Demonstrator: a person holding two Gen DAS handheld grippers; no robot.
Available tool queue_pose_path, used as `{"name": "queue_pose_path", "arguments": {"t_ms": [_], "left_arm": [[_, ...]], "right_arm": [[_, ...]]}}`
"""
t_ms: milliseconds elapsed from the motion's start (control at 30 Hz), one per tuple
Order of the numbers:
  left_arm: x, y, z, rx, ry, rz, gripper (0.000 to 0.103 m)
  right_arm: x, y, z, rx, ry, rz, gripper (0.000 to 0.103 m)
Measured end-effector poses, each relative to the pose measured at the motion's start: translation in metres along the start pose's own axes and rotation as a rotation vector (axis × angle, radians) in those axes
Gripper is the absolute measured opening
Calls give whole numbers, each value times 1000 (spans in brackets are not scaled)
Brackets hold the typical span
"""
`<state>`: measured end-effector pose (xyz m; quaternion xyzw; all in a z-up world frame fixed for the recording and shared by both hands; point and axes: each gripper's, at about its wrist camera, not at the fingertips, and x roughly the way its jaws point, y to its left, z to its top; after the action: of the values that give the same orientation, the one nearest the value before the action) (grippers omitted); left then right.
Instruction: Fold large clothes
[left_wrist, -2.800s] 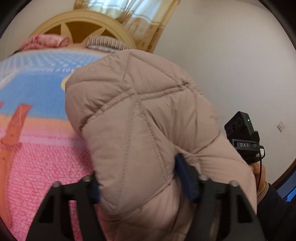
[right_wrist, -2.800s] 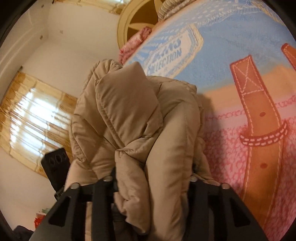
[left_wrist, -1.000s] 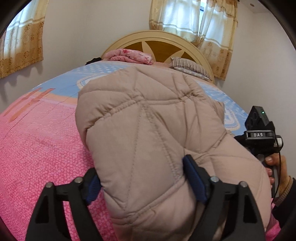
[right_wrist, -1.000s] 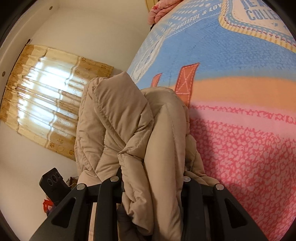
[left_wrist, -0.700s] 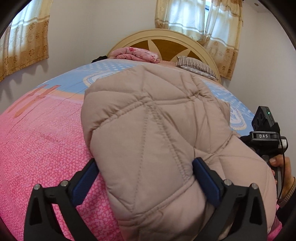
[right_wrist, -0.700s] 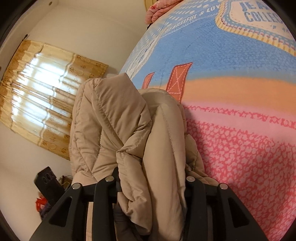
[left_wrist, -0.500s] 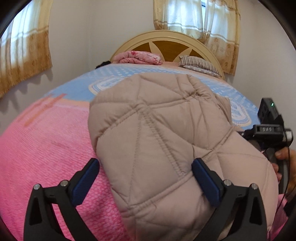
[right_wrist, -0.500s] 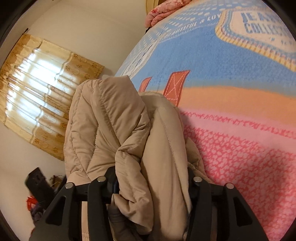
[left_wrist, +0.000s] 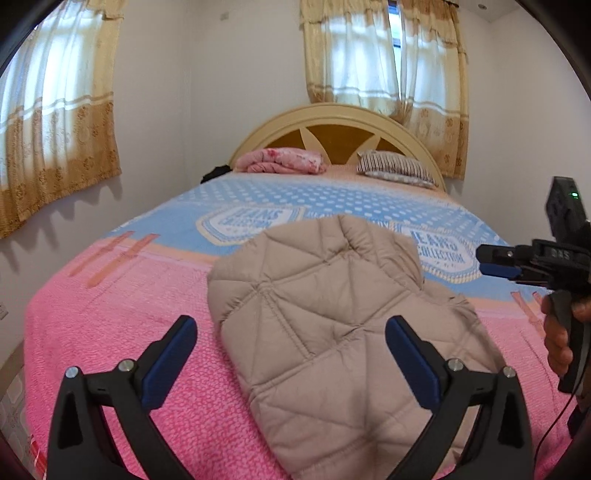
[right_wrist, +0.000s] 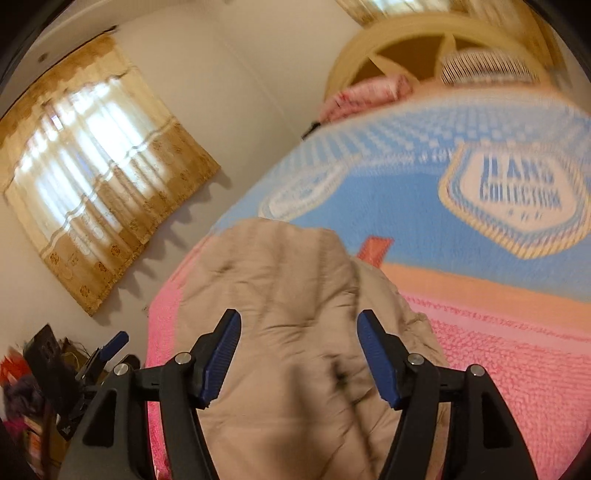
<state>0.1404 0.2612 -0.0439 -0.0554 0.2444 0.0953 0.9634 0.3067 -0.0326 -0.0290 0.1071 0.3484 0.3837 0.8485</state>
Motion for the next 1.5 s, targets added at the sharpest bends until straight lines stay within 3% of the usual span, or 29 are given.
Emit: {"name": "queue_pose_path", "arguments": {"t_ms": [233,633,1500], "left_arm": [[-37,-3,3,10,-72,6,103],[-59,-10,8,22,-143,-20,103],[-66,-11,8,15,-167,-32,103]], "right_arm": [[-45,62,-27,-110,-107,-23,67],[-86,114,-59,-223,-219,-123,69],[-89,123,-70,-235,-213,-108,70]]}}
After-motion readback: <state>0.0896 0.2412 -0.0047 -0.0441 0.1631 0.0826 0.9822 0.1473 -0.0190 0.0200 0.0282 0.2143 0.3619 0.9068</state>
